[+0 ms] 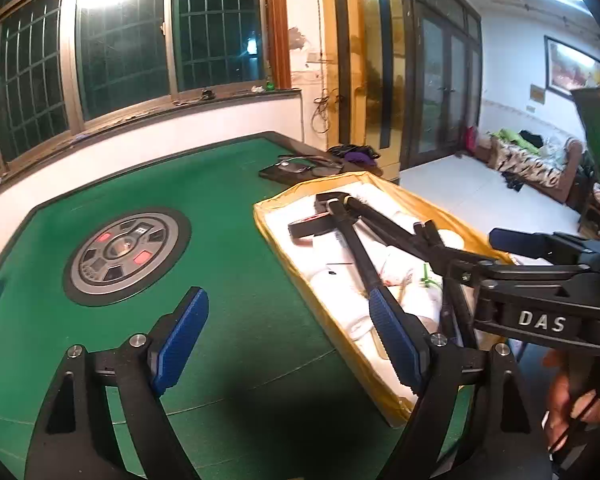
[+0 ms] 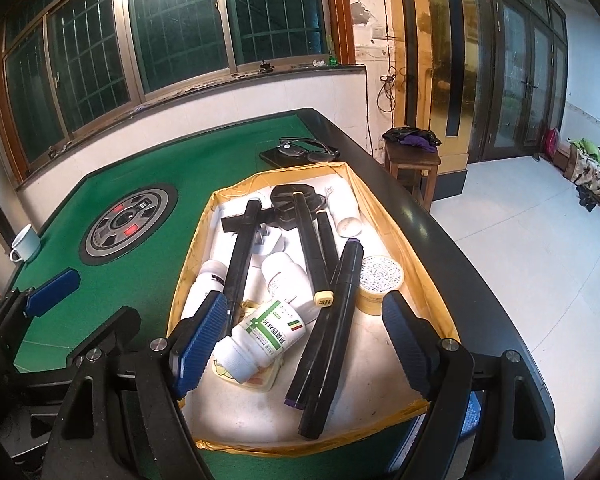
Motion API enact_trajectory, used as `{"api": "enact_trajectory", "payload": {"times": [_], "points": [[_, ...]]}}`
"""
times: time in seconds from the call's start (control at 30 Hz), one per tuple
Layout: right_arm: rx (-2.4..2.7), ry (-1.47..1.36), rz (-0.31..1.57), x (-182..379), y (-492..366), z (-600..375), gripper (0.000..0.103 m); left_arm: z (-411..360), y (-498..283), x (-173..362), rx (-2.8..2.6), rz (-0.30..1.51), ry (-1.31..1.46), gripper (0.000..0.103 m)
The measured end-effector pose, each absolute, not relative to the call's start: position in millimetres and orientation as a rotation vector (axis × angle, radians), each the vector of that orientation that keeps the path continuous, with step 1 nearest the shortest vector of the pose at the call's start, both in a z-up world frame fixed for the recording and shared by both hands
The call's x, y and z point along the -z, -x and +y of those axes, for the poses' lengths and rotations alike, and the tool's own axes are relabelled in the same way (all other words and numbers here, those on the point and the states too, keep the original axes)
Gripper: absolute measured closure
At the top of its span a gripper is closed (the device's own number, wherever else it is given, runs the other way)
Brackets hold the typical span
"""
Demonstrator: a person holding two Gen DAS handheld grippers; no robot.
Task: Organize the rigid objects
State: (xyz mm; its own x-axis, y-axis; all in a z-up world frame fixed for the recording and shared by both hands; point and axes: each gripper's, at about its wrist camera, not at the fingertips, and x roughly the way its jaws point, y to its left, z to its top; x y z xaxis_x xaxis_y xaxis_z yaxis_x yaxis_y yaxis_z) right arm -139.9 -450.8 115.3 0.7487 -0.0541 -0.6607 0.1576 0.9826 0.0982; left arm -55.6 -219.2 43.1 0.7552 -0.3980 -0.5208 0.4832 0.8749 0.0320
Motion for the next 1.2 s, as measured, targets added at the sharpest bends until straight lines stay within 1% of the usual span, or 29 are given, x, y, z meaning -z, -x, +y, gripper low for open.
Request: {"api": "enact_trajectory", "payload": {"times": [0.07, 0.2, 0.27, 0.97, 1.2], "points": [[0.114, -0.156, 0.718, -114.1, 139.3, -451.7, 0.028, -219.8, 55.3, -43.0, 0.460, 0.530, -0.177, 0.020], [0.112, -0.158, 0.722, -112.5, 137.4, -451.8, 0.027, -234.7, 53.8, -38.9, 0.368, 0.537, -0.312, 0.020], [0.115, -0.158, 0.720, -112.5, 137.4, -452.1, 0.027, -237.2, 54.0, -36.0, 0.361, 0.536, -0.336, 0.020], [0.117, -0.149, 0.721, -113.6, 136.0, -448.4, 0.027, -230.8, 54.2, -36.6, 0.384, 0.533, -0.316, 0.020], [0.115, -0.156, 0.725, -113.4, 134.3, -448.8, 0.025, -229.5, 53.0, -37.2, 0.389, 0.539, -0.310, 0.020]]}}
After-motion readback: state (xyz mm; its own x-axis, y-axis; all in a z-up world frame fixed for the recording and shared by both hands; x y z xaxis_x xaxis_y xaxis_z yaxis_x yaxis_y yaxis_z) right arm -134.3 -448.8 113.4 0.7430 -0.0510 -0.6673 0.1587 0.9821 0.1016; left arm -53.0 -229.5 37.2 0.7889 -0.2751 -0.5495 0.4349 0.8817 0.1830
